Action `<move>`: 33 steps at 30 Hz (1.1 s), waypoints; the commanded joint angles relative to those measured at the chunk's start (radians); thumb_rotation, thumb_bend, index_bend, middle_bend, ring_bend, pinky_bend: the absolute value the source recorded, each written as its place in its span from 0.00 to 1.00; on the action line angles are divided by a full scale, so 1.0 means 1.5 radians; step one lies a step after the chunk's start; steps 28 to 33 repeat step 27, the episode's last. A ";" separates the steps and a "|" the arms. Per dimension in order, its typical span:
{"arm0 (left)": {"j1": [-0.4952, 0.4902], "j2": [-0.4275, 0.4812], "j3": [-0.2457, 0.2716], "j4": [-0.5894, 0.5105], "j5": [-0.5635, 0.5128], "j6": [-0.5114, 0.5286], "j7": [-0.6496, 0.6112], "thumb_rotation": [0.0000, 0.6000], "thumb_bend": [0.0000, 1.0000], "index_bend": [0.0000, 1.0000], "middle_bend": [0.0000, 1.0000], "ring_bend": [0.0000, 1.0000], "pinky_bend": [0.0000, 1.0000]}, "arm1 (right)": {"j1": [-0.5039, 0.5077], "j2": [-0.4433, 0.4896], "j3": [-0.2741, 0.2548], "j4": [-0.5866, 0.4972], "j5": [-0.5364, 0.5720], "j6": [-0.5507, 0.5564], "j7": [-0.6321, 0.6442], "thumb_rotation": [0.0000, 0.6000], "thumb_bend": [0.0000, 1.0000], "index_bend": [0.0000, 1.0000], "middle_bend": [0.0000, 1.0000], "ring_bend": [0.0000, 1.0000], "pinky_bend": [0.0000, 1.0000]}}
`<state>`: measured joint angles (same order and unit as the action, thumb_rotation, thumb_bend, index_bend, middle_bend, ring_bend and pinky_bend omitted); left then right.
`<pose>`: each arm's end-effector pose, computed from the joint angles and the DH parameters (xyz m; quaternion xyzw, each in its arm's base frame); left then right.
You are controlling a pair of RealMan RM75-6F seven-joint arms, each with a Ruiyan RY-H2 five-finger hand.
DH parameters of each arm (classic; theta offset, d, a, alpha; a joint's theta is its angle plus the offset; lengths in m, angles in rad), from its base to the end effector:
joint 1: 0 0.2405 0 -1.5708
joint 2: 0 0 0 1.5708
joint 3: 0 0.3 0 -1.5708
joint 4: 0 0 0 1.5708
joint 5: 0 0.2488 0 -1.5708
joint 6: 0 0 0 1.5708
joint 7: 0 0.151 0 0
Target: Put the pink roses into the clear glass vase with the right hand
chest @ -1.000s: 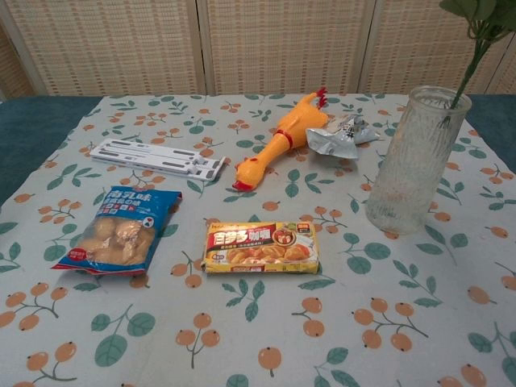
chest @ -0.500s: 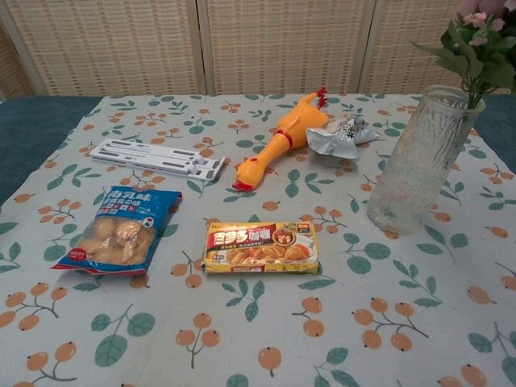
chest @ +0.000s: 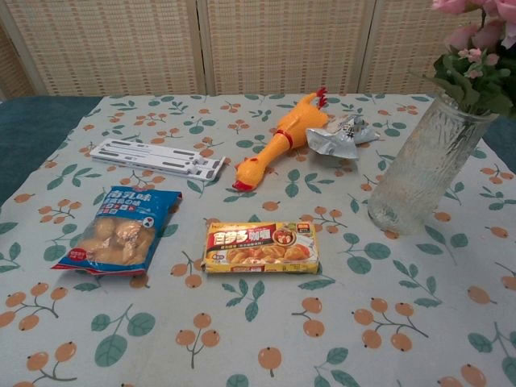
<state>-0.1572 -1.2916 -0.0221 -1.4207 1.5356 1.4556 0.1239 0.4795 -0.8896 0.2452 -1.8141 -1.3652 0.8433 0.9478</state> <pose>-0.3737 0.2168 0.0866 -0.6527 -0.3292 -0.3569 0.5815 -0.2479 -0.3439 0.1517 0.4709 -0.6857 0.5003 0.2404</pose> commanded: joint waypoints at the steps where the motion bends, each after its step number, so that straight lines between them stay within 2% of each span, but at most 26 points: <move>1: 0.000 0.000 0.000 0.000 0.000 0.000 0.000 1.00 0.33 0.06 0.00 0.02 0.34 | 0.000 0.004 -0.004 0.004 -0.015 0.004 0.014 1.00 0.10 0.18 0.89 0.90 1.00; 3: 0.000 0.000 0.000 0.000 0.000 0.000 0.000 1.00 0.33 0.06 0.00 0.02 0.34 | -0.002 0.006 -0.005 0.005 -0.020 0.011 0.016 1.00 0.06 0.10 0.89 0.90 1.00; 6: 0.000 0.000 0.000 0.000 0.000 0.001 0.000 1.00 0.33 0.06 0.00 0.02 0.34 | -0.004 0.011 -0.007 0.006 -0.025 0.021 0.009 1.00 0.04 0.03 0.89 0.89 1.00; 10: 0.000 -0.001 0.000 0.001 0.000 -0.001 0.001 1.00 0.33 0.06 0.00 0.02 0.34 | -0.014 0.023 -0.013 -0.003 -0.034 0.042 -0.007 1.00 0.03 0.00 0.87 0.88 1.00; 13: 0.000 -0.001 0.000 0.001 0.000 -0.001 0.001 1.00 0.33 0.06 0.00 0.02 0.34 | -0.032 0.035 -0.024 -0.010 -0.066 0.080 -0.038 1.00 0.02 0.00 0.82 0.85 1.00; 16: 0.000 -0.001 0.000 0.003 -0.001 -0.001 0.000 1.00 0.33 0.06 0.00 0.02 0.34 | -0.078 0.048 -0.051 -0.017 -0.135 0.172 -0.120 1.00 0.01 0.00 0.75 0.80 1.00; 18: 0.000 -0.002 -0.001 0.004 -0.001 0.000 -0.001 1.00 0.33 0.06 0.00 0.02 0.34 | -0.138 0.035 -0.073 -0.009 -0.184 0.284 -0.221 1.00 0.01 0.00 0.71 0.76 0.99; 20: 0.000 -0.002 -0.001 0.005 -0.002 0.000 -0.002 1.00 0.33 0.06 0.00 0.02 0.34 | -0.197 -0.005 -0.088 0.020 -0.225 0.396 -0.336 1.00 0.01 0.04 0.67 0.71 0.96; 21: 0.000 -0.002 -0.001 0.006 -0.002 0.000 -0.003 1.00 0.33 0.06 0.00 0.02 0.34 | -0.233 -0.046 -0.095 0.053 -0.248 0.468 -0.409 1.00 0.01 0.07 0.64 0.66 0.93; 22: 0.001 -0.002 -0.001 0.006 -0.002 0.001 -0.003 1.00 0.33 0.06 0.00 0.02 0.34 | -0.250 -0.069 -0.097 0.074 -0.258 0.501 -0.443 1.00 0.01 0.09 0.62 0.62 0.91; 25: 0.001 -0.002 -0.002 0.006 -0.003 0.001 -0.003 1.00 0.33 0.06 0.00 0.02 0.34 | -0.266 -0.101 -0.098 0.103 -0.270 0.539 -0.477 1.00 0.01 0.13 0.53 0.50 0.82; 26: 0.001 -0.001 -0.002 0.006 -0.003 0.001 -0.003 1.00 0.33 0.06 0.00 0.02 0.34 | -0.279 -0.125 -0.099 0.132 -0.279 0.567 -0.507 1.00 0.01 0.15 0.42 0.38 0.71; 27: 0.002 -0.001 -0.003 0.006 -0.003 0.003 -0.003 1.00 0.33 0.06 0.00 0.02 0.34 | -0.297 -0.176 -0.101 0.195 -0.294 0.611 -0.550 1.00 0.00 0.16 0.30 0.24 0.54; 33: 0.002 -0.001 -0.003 0.006 -0.003 0.003 -0.003 1.00 0.33 0.06 0.00 0.02 0.34 | -0.297 -0.176 -0.101 0.195 -0.294 0.611 -0.550 1.00 0.00 0.16 0.30 0.24 0.54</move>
